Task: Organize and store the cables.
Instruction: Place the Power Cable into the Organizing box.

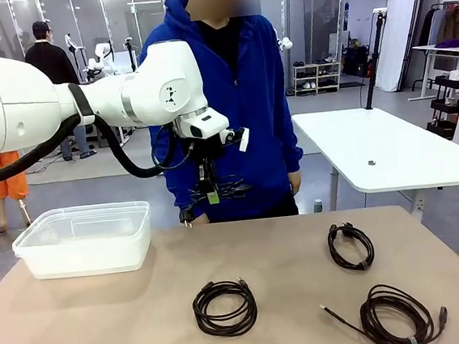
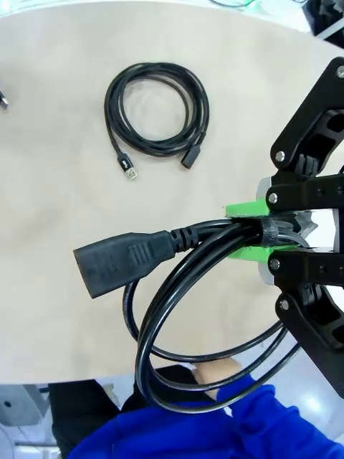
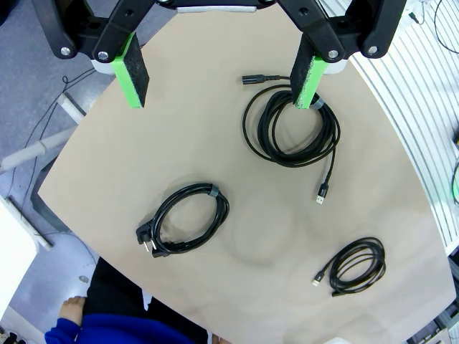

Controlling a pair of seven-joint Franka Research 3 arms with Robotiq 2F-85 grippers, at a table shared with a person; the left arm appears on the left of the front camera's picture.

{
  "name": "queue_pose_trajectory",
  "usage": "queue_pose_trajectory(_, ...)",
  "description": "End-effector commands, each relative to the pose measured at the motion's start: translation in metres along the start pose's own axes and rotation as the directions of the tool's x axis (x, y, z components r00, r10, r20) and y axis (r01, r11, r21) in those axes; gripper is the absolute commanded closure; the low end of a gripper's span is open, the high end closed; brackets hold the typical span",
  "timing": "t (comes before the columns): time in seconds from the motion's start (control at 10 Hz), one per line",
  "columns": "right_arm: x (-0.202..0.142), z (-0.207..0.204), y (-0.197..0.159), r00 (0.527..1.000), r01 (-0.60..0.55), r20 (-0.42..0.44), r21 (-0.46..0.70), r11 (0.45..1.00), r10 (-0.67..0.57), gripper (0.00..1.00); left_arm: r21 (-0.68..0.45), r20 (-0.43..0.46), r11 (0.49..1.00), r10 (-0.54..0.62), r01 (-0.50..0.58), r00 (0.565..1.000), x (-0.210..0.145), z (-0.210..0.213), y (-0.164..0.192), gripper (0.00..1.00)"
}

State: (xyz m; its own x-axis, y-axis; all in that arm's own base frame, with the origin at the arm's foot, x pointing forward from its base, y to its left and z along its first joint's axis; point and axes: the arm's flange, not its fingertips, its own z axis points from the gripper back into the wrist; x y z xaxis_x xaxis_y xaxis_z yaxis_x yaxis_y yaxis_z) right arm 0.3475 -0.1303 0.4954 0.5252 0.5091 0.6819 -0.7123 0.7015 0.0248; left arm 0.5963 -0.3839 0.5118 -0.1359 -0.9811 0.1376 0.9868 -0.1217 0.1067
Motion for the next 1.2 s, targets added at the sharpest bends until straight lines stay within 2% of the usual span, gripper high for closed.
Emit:
queue_pose_trajectory(0.0, 0.002, 0.001, 0.000, 1.000, 0.017, 0.001, -0.005, 1.000, -0.017, 0.00, 0.067, -0.013, 0.995, -0.070, 0.070, 0.998, -0.016, 0.029, -0.020, 0.88)
queue_pose_trajectory(0.2, 0.002, 0.001, 0.000, 1.000, 0.017, 0.001, -0.005, 1.000, -0.017, 0.00, 0.093, -0.119, 0.978, -0.175, 0.187, 0.977, -0.052, 0.061, -0.038, 0.88)
queue_pose_trajectory(0.4, 0.002, 0.001, 0.000, 1.000, 0.017, 0.001, -0.005, 1.000, -0.017, 0.00, 0.117, -0.118, 0.952, -0.271, 0.284, 0.955, -0.099, 0.079, -0.051, 0.88)
queue_pose_trajectory(0.5, 0.002, 0.001, 0.000, 1.000, 0.017, 0.001, -0.005, 1.000, -0.017, 0.00, 0.130, -0.177, 0.945, -0.276, 0.300, 0.945, -0.119, 0.082, -0.057, 0.88)
queue_pose_trajectory(0.8, 0.002, 0.001, 0.000, 1.000, 0.017, 0.001, -0.005, 1.000, -0.017, 0.00, 0.089, -0.203, 0.962, -0.236, 0.258, 0.950, -0.187, 0.094, -0.067, 0.88)
queue_pose_trajectory(1.1, 0.002, 0.001, 0.000, 1.000, 0.017, 0.001, -0.005, 1.000, -0.017, 0.00, 0.098, -0.138, 0.973, -0.195, 0.209, 0.971, -0.231, 0.100, -0.078, 0.88)
